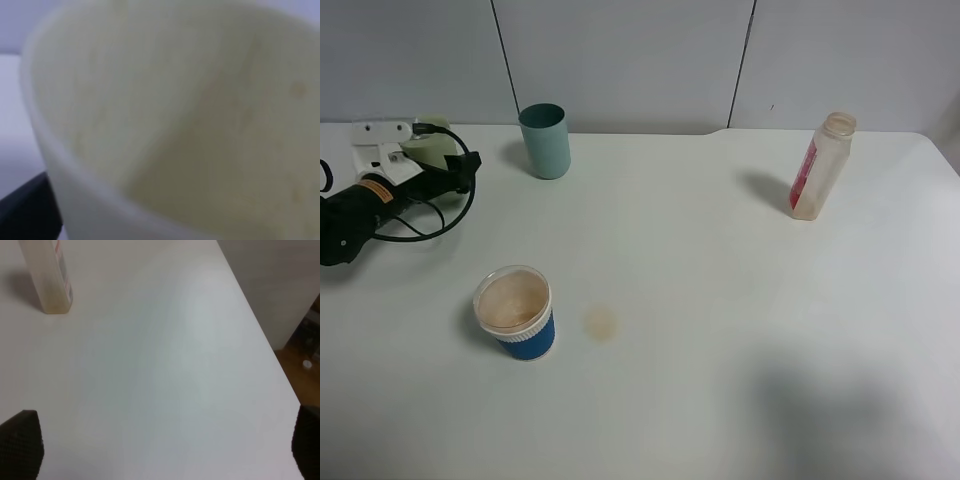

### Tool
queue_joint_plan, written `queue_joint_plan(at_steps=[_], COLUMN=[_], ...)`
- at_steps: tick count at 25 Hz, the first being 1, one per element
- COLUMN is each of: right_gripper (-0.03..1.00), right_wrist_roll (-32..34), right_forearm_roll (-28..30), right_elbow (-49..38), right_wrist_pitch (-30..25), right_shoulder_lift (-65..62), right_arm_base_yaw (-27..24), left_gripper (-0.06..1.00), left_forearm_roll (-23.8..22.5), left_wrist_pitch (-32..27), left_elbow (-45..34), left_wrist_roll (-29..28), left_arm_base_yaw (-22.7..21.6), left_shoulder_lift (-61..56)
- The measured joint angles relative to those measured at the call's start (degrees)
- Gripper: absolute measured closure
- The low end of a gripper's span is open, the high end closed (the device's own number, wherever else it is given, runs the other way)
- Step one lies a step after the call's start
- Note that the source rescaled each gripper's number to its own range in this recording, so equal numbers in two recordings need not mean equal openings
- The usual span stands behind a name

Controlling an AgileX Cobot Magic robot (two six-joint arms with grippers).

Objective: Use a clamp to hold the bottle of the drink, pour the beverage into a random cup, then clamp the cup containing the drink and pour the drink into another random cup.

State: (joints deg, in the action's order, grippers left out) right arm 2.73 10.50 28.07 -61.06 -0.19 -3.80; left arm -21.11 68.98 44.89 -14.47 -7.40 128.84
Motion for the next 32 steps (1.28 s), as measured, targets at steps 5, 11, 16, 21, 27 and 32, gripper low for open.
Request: queue_joint_plan(at_steps=[5,11,16,21,27,32], right_gripper=[-0.03,-0.03,-0.03,-0.03,-0.03,-0.03], right_wrist_roll=[0.0,0.0,0.0,0.0,0.0,0.0], right_forearm_roll=[0.0,0.0,0.0,0.0,0.0,0.0], right_elbow=[0.0,0.0,0.0,0.0,0.0,0.0], right_wrist_pitch=[0.0,0.0,0.0,0.0,0.0,0.0], right_shoulder_lift=[0.0,0.0,0.0,0.0,0.0,0.0], right_arm_base_yaw=[0.0,0.0,0.0,0.0,0.0,0.0], left_gripper=[-0.05,-0.05,-0.05,-0.05,-0.05,-0.05], left_forearm_roll=[-0.03,0.23,0.39,-1.04,-1.87,-1.94], left_wrist_pitch=[0.02,0.08,-0.05,-2.04,-8.23,-19.5], left_elbow=[-0.29,-2.37,-2.83,-2.9,-2.99,-3.03], left_wrist_roll=[-0.51,-0.84,-0.89,-0.89,-2.09,-6.03], left_arm_base_yaw=[0.0,0.0,-1.11,-2.41,-3.33,-2.65], left_shoulder_lift=[-2.5,-5.93,-10.67,-14.99,-23.37,-32.92])
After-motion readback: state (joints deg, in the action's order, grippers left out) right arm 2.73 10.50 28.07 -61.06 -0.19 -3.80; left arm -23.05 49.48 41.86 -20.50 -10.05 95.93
